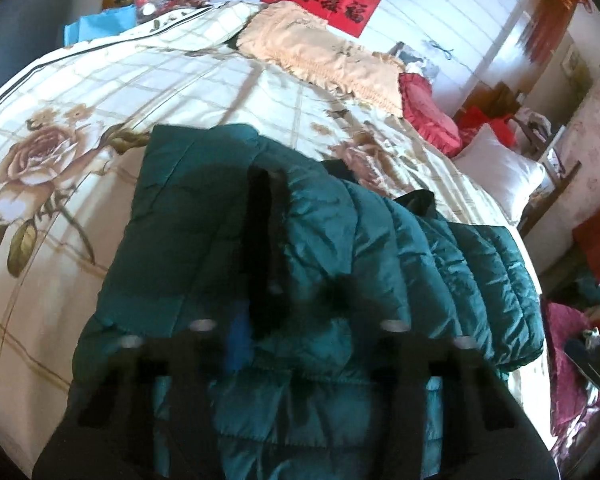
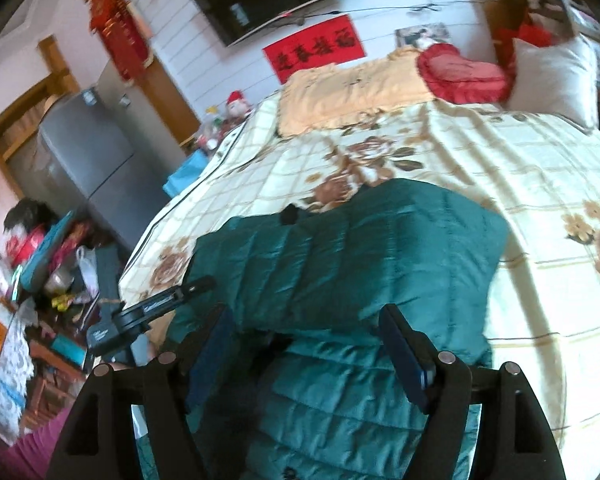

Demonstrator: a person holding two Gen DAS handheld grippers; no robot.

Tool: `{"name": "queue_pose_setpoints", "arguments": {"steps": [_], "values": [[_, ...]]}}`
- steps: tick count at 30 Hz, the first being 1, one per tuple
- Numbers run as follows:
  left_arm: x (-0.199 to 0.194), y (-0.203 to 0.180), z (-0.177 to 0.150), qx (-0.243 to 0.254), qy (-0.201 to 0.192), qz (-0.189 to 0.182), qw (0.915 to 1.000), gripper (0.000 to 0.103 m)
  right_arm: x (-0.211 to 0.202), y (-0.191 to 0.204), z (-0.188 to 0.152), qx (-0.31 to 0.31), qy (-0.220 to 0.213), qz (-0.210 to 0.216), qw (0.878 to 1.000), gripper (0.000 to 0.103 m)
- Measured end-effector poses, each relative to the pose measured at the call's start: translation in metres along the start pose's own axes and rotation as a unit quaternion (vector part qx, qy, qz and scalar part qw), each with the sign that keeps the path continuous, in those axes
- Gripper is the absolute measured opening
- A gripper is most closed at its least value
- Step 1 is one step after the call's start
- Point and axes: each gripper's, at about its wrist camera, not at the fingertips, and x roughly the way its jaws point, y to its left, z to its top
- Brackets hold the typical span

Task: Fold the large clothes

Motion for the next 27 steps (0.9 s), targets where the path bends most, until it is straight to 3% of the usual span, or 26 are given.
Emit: {"name": "queue_pose_setpoints", "arguments": {"steps": [1,4,9,12,16,21,26,27], "values": [[-0.001,0.0,0.002,0.0,-0.002,-0.002,1.0,0.017,-0.001,-0.005,0.0,0.007,-0.002,-0.006,1.0,0.073],[-0.01,0.0,0.013,0.001,-0.012,-0.01,0.9999,0.01,0.001,-0.015,0.004,0.019,-0.012,-0.026,0.999,0.073],[-0.039,0.006,0.037,0.007,-0.057,0.001,0.9983,0.009,0.015,-0.02,0.014,0.031,-0.017,-0.048,0.998,0.073],[-0.047,0.023,0.044,0.004,-0.065,0.012,0.9978,0.009,0.029,-0.018,0.017,0.028,-0.013,-0.05,0.998,0.072],[-0.023,0.046,0.029,-0.006,-0.034,0.043,0.9985,0.009,0.068,-0.014,0.016,0.019,0.014,-0.055,0.998,0.066],[0.003,0.054,0.008,-0.007,-0.007,0.057,0.9983,0.009,0.128,-0.018,-0.003,-0.016,0.073,-0.105,0.992,0.061],[0.003,0.053,0.009,-0.01,0.008,0.053,0.9985,0.011,0.134,-0.018,-0.011,-0.04,0.074,-0.125,0.989,0.061],[0.001,0.054,0.011,-0.014,0.015,0.05,0.9985,0.016,0.13,-0.016,-0.01,-0.042,0.076,-0.126,0.988,0.061]]}}
